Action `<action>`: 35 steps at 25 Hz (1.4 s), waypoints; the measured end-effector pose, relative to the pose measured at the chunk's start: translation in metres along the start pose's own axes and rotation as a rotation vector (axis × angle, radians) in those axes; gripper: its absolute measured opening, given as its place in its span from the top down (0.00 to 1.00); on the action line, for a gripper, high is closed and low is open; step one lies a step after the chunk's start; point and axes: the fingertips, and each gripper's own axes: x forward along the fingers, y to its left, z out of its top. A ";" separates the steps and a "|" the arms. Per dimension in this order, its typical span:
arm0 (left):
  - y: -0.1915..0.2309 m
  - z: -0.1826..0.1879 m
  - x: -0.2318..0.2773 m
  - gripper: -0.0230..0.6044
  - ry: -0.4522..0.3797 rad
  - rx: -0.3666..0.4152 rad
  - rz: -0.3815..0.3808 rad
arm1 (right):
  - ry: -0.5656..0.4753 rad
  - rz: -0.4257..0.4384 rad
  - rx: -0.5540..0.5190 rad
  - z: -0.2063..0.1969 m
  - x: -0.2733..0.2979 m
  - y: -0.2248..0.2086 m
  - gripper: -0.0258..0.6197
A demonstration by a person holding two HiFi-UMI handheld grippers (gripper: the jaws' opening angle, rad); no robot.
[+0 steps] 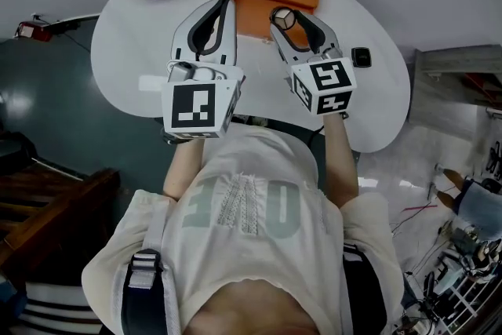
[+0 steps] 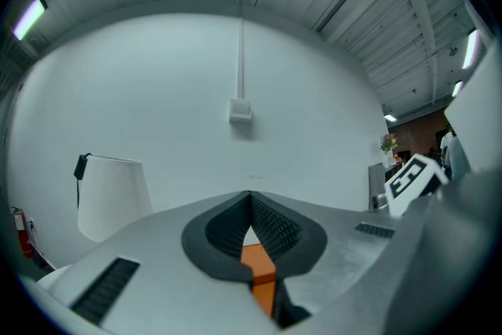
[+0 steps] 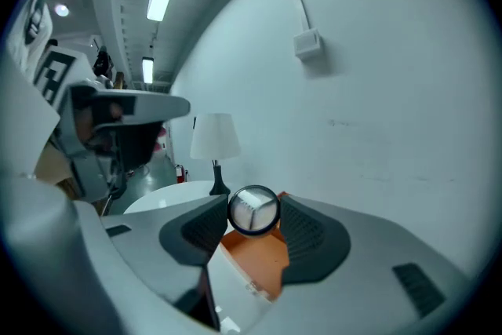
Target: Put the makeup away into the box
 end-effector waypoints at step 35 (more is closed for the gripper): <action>0.108 -0.025 -0.075 0.95 0.060 -0.043 0.286 | 0.483 -0.064 0.324 -0.103 0.177 0.004 0.50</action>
